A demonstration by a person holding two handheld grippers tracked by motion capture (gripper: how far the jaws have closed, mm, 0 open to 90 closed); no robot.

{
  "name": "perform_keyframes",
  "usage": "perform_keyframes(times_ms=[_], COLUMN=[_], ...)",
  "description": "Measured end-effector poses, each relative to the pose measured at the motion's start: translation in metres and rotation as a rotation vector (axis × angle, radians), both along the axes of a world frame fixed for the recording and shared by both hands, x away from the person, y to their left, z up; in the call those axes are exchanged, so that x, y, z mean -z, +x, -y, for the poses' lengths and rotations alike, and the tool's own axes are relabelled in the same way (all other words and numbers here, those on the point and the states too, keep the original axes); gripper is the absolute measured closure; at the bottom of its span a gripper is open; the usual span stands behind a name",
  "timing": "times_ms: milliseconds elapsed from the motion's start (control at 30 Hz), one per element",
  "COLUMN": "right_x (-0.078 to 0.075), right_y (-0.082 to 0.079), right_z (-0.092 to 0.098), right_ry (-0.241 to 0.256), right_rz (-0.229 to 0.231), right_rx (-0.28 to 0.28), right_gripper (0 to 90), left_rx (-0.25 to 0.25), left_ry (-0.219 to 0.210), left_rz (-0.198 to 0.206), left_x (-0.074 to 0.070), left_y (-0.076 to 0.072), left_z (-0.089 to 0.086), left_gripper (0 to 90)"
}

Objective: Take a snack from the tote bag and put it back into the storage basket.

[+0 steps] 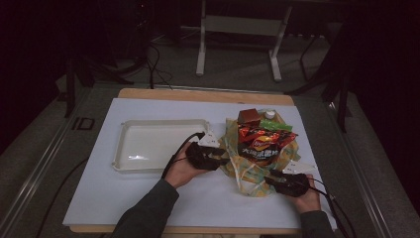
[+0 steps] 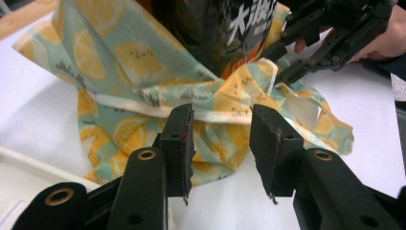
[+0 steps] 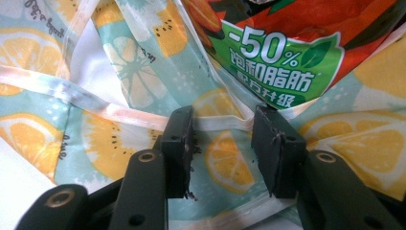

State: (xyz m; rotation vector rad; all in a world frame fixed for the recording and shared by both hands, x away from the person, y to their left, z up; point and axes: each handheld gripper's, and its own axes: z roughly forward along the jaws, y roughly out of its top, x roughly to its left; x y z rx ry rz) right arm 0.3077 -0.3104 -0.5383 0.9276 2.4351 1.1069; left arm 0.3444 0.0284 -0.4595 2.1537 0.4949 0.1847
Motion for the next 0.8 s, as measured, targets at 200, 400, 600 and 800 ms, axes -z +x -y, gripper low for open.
perform_keyframes(times_ms=[200,400,600,800], right_x=[0.000,0.000,0.000,0.000], right_y=[0.000,0.001,0.001,0.001], right_z=[0.000,0.001,0.001,0.001], right_ry=[0.002,0.007,0.011,0.013], right_rz=[-0.005,-0.008,-0.010,-0.012], right_rx=[0.000,-0.001,0.000,0.000], right_gripper=[59.2,59.2,59.2,59.0], left_rx=[0.002,0.010,-0.013,0.010], left_ry=[0.005,-0.006,-0.019,-0.020], left_rz=[0.015,0.021,0.028,0.029], left_x=[-0.006,-0.011,-0.017,-0.024], left_y=[0.004,0.008,0.012,0.017], left_z=[0.004,0.010,0.017,0.023], left_gripper=[58.4,57.2,56.0,56.7])
